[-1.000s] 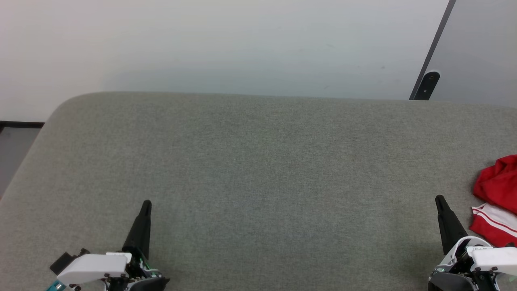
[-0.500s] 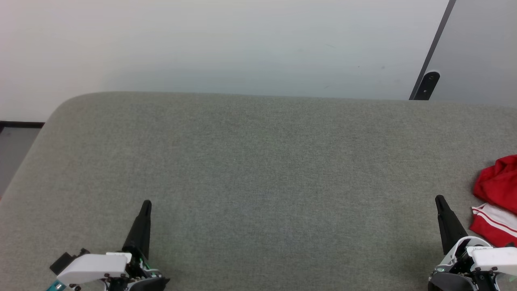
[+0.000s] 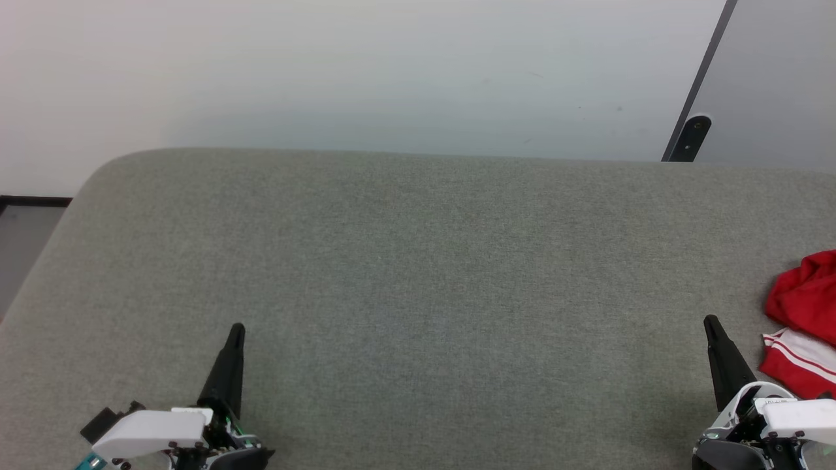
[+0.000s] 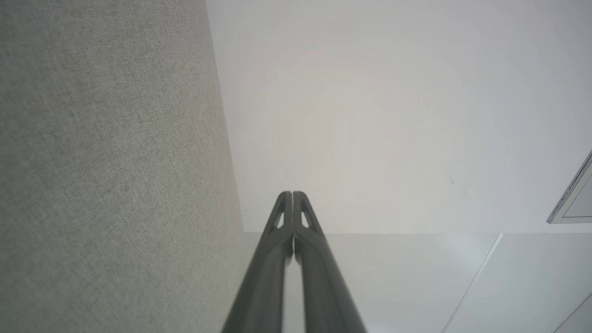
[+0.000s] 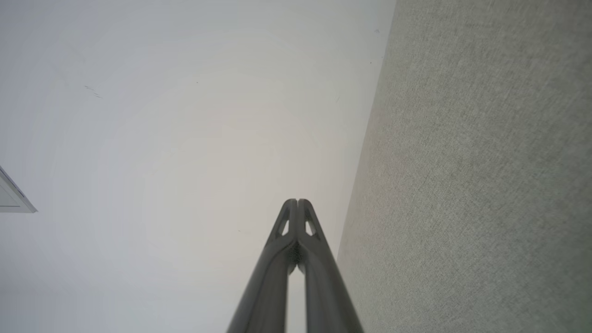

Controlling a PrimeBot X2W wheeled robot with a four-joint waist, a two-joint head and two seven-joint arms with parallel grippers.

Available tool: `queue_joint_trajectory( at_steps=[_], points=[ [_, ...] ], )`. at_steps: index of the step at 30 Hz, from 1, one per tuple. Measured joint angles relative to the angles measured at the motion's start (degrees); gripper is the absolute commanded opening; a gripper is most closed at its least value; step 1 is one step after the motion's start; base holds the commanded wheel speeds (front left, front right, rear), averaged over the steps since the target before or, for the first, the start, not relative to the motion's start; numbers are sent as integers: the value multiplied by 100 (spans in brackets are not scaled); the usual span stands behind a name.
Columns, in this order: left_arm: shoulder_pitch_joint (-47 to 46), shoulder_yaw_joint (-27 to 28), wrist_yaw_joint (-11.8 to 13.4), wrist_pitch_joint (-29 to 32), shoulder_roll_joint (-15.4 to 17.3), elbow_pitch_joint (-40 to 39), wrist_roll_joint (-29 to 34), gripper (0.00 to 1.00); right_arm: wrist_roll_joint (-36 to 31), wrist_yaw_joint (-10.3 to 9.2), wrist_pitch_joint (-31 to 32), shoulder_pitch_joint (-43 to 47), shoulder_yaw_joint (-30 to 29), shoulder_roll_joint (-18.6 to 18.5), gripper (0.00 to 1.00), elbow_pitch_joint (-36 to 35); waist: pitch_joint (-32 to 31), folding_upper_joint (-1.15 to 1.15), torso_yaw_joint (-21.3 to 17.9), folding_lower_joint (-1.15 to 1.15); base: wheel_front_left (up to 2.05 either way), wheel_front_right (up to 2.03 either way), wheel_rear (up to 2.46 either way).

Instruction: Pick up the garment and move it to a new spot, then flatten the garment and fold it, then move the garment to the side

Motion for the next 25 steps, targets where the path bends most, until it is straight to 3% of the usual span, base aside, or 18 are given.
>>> queue_joint_trajectory(
  at_steps=[25],
  points=[
    [-1,1,0,1,-1,0,1,0,0,0,0,0,0,0,0,0,0,0,0,0,0,0,0]
  ],
)
